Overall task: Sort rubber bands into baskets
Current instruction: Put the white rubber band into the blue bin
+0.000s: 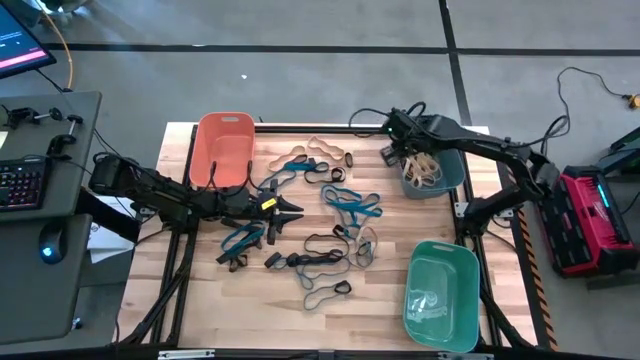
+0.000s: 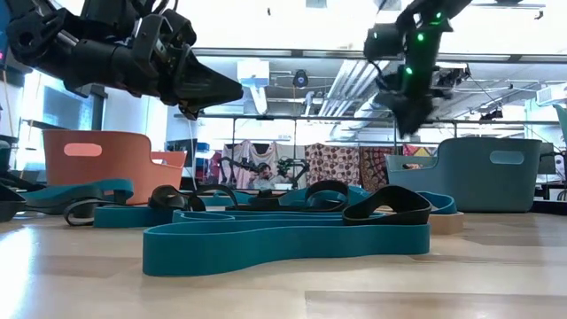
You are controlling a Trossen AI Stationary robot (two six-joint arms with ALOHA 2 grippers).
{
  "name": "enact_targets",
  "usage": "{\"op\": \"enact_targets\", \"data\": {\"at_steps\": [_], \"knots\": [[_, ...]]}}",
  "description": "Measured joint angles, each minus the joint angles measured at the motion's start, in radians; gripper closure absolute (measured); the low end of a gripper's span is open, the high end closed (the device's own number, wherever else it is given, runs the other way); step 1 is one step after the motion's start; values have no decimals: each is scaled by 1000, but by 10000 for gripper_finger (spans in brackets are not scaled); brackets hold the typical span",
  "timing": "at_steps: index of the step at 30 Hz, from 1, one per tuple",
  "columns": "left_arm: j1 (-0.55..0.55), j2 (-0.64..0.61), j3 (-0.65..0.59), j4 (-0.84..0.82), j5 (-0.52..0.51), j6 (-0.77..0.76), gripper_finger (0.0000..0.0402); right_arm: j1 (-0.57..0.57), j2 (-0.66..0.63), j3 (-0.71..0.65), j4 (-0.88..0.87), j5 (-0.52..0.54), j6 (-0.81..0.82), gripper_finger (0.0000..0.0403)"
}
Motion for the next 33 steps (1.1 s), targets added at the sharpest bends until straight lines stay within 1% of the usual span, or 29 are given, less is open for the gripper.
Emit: {"op": "enact_targets", "data": {"at_steps": [4, 5, 6, 9, 12, 15, 17, 21, 25, 28, 33], "knots": [[2, 0, 0, 0, 0, 0, 344, 57, -9, 0, 200, -63, -91, 373], [2, 0, 0, 0, 0, 0, 346, 71, -9, 0, 250, -87, -112, 388], [2, 0, 0, 0, -1, 1, 348, 85, -7, 0, 302, -120, -128, 392], [3, 0, 0, 0, -3, 4, 355, 127, 11, 0, 431, -207, -158, 382], [7, 0, 0, 0, -3, 18, 361, 165, 46, 0, 525, -242, -168, 387], [16, -1, 0, 1, -3, 34, 369, 187, 93, 0, 574, -251, -174, 399], [23, -1, 0, 8, -4, 35, 378, 191, 128, 0, 584, -251, -175, 400], [29, -1, 0, 18, -1, 35, 398, 180, 195, 0, 608, -245, -176, 391], [29, -1, 0, 28, 20, 36, 399, 164, 251, 0, 652, -242, -192, 371], [28, -1, 0, 28, 23, 34, 401, 145, 286, -1, 667, -242, -192, 339], [28, -1, 0, 28, 23, 29, 401, 117, 335, -1, 670, -242, -192, 268]]}}
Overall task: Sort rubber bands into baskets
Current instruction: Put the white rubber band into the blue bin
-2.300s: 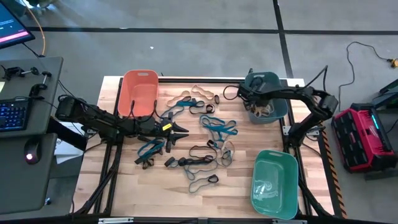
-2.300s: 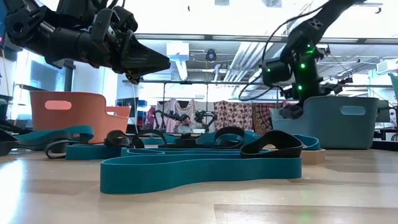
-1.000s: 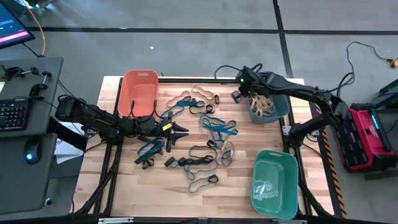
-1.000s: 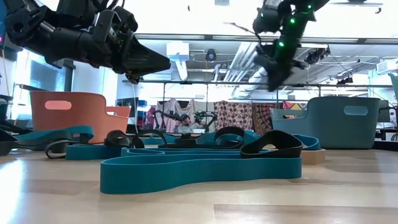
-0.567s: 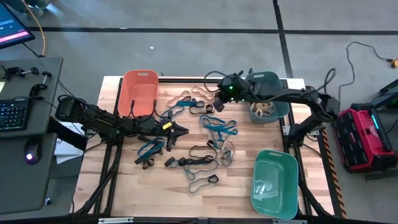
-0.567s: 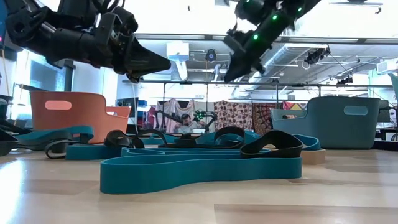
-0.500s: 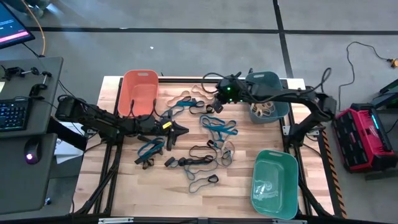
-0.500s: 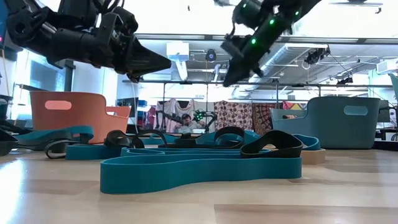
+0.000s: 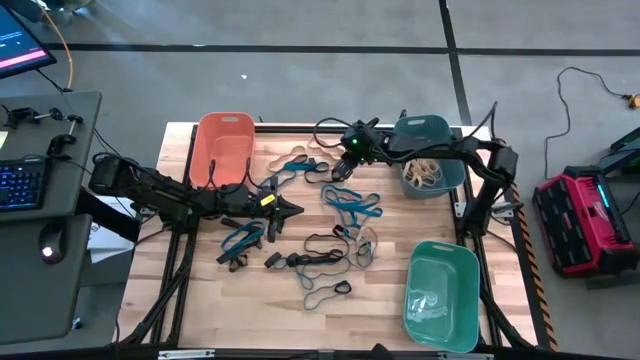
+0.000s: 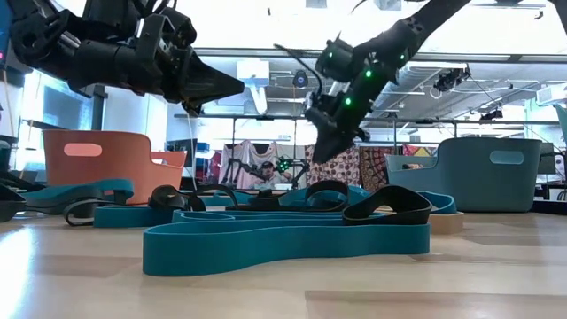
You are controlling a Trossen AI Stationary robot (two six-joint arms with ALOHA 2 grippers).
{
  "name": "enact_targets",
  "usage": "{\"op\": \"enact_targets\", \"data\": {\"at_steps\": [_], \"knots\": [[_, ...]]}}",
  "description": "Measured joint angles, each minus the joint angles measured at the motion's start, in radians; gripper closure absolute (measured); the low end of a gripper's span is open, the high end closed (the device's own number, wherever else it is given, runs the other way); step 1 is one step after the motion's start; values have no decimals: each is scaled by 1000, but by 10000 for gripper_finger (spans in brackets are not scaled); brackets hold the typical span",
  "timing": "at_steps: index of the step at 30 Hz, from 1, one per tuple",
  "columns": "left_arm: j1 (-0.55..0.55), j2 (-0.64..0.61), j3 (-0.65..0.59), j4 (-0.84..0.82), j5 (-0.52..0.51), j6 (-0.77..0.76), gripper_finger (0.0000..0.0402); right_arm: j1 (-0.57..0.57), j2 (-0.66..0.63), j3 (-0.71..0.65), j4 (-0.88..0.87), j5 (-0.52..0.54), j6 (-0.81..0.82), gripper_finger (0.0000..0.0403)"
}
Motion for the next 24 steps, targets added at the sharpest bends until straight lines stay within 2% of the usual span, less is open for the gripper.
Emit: {"op": "enact_targets", "data": {"at_steps": [5, 10, 14, 24], "knots": [[0, 0, 0, 0, 0, -3, 401, -22, 37, 0, 31, -5, 0, 204], [0, 0, 0, 0, 0, -3, 401, -42, 71, 0, 115, -37, 0, 167], [0, 0, 0, -1, 0, -3, 401, -62, 94, 0, 180, -52, 7, 163], [0, 0, 0, 0, 0, -2, 401, -121, 128, 1, 185, -52, 85, 182]]}}
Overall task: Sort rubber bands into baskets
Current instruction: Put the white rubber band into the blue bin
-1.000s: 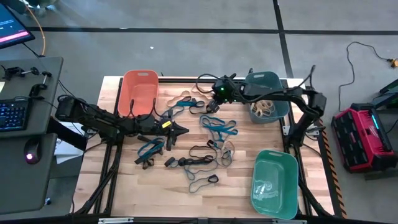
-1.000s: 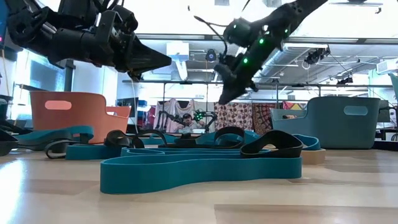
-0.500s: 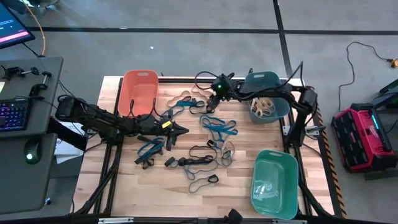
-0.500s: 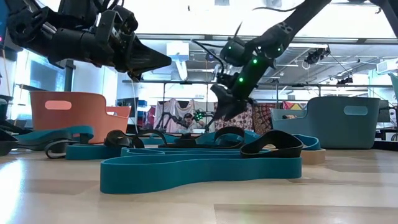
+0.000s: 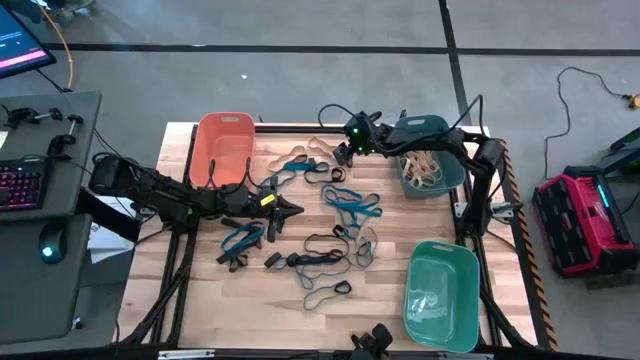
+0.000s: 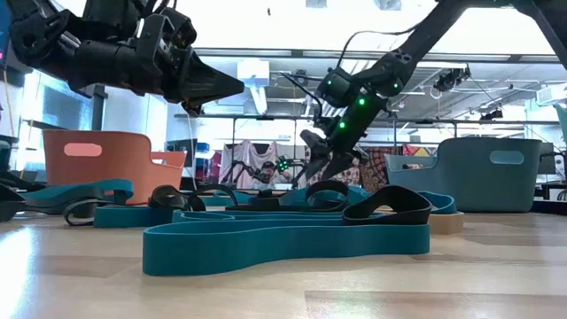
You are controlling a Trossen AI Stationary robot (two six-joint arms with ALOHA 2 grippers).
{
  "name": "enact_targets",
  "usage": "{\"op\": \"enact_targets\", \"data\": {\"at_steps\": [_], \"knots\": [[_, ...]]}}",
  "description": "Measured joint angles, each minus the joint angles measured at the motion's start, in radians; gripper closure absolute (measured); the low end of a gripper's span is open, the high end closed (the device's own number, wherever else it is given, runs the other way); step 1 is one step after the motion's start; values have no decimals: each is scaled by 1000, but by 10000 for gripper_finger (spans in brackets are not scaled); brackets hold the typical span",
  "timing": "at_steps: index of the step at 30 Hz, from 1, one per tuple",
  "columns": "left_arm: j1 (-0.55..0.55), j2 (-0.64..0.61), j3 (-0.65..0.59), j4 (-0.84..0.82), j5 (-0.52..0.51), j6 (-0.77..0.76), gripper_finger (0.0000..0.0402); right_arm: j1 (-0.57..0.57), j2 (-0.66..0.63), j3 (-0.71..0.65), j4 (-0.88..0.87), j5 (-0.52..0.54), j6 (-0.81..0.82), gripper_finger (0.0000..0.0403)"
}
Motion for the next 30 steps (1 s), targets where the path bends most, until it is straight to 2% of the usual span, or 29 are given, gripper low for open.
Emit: {"op": "enact_targets", "data": {"at_steps": [5, 13, 19, 25, 30], "knots": [[0, 0, 0, 1, 0, 0, 401, -3, 49, 75, -64, -2, -12, 194], [0, 0, 0, 0, 0, 8, 401, -1, 159, 276, -282, -32, -85, 206], [0, 0, 0, 0, 0, 9, 401, -6, 220, 326, -346, -61, -109, 233], [0, 0, 0, -1, 0, 10, 401, -28, 243, 328, -373, -101, -104, 289], [0, 0, 0, -2, 0, 10, 401, -34, 240, 328, -374, -101, -125, 371]]}}
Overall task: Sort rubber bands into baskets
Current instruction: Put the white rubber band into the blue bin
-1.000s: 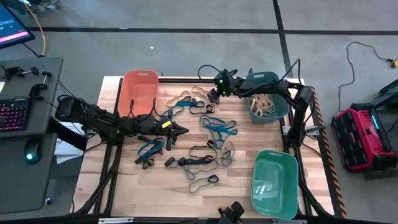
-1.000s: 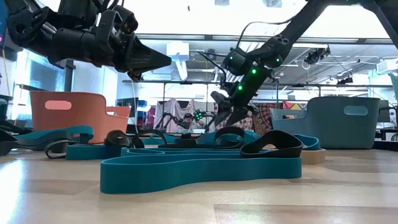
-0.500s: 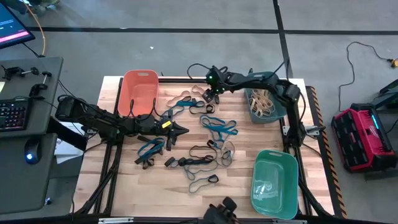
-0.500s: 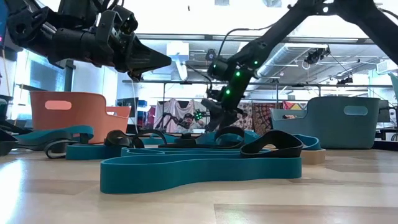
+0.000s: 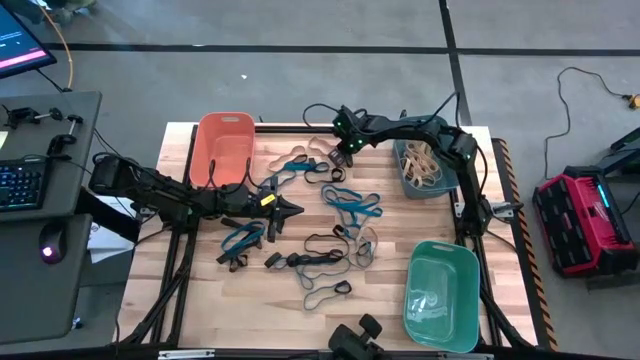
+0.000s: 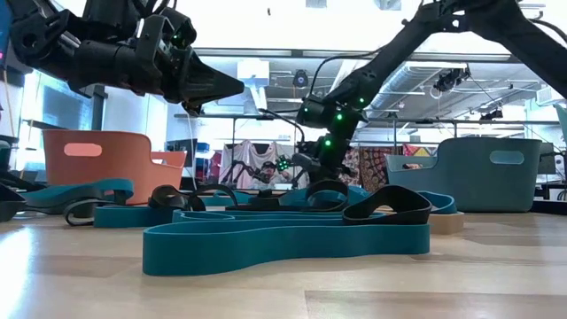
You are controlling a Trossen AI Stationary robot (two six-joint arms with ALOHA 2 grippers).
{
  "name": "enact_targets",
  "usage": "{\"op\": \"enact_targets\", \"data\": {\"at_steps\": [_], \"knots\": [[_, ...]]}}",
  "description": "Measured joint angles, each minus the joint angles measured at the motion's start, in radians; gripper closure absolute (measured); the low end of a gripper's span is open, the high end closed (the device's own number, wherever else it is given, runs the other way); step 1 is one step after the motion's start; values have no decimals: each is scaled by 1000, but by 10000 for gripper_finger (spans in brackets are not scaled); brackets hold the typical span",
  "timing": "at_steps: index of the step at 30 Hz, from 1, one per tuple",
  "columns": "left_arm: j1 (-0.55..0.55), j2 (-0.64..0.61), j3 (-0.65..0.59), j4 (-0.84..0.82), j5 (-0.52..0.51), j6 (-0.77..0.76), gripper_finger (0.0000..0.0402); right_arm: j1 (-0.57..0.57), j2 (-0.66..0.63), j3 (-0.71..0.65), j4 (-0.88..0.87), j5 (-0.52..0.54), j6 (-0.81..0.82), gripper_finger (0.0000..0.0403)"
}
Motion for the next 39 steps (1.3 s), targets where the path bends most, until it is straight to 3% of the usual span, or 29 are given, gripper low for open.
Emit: {"op": "enact_targets", "data": {"at_steps": [2, 8, 17, 30, 39], "knots": [[0, 0, 0, 0, 0, 0, 401, 1, -3, 0, 5, 0, -13, 394], [0, 0, 0, 0, 0, 0, 401, 16, -45, 0, 10, 19, -29, 400], [15, 0, 11, -26, -1, -78, 401, 51, -229, 0, -16, 129, -49, 402], [84, 0, 227, -412, 4, -11, 401, 74, -549, 0, -256, 323, -46, 402], [120, 0, 367, -635, 30, 52, 401, 76, -707, -2, -550, 478, 61, 403]]}}
